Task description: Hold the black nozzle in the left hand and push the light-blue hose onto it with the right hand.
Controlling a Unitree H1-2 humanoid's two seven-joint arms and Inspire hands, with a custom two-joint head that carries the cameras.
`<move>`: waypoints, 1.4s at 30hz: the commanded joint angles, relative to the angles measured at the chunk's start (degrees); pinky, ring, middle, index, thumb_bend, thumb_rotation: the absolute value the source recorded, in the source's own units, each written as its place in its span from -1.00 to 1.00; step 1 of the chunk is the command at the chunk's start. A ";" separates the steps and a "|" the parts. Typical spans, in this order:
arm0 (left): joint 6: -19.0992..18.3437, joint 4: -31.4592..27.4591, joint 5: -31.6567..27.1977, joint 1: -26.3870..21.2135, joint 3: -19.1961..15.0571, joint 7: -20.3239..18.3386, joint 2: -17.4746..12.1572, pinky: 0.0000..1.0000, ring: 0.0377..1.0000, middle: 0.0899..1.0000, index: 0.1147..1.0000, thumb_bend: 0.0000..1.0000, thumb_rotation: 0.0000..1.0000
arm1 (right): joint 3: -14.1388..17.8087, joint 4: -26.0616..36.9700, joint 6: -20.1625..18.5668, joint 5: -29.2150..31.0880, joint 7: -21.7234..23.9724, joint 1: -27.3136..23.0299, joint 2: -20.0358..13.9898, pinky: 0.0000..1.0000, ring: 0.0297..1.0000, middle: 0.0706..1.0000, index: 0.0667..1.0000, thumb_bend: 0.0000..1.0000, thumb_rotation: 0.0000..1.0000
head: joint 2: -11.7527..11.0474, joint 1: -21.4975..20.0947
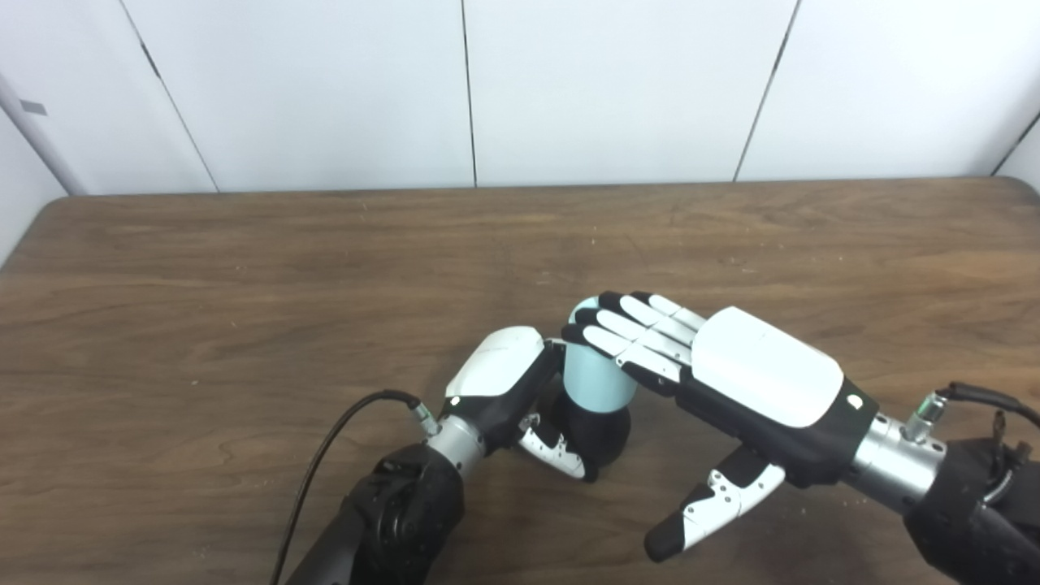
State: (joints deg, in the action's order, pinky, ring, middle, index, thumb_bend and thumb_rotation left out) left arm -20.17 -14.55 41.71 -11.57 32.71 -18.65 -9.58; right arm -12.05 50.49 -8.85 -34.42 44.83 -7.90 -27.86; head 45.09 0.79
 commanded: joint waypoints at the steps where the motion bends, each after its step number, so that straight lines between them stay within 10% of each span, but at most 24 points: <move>1: -4.75 3.23 -0.65 3.43 2.13 -6.78 -0.92 0.66 0.26 -0.13 -0.16 0.05 -1.00 | -1.22 -0.89 -0.04 0.28 2.25 1.15 -1.40 1.00 1.00 1.00 1.00 0.37 1.00 | -0.02 0.06; 42: -4.07 3.23 -1.03 3.55 1.69 -6.73 -1.53 0.68 0.26 -0.09 -0.17 0.05 -1.00 | -3.55 -2.72 0.07 -0.93 -0.62 2.42 -1.27 1.00 1.00 1.00 1.00 0.37 1.00 | -0.18 -0.15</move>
State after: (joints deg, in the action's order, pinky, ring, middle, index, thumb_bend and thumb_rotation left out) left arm -20.19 -14.66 41.99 -11.45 32.75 -18.65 -9.61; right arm -14.30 49.47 -8.69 -35.63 41.48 -7.02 -28.10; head 44.83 0.62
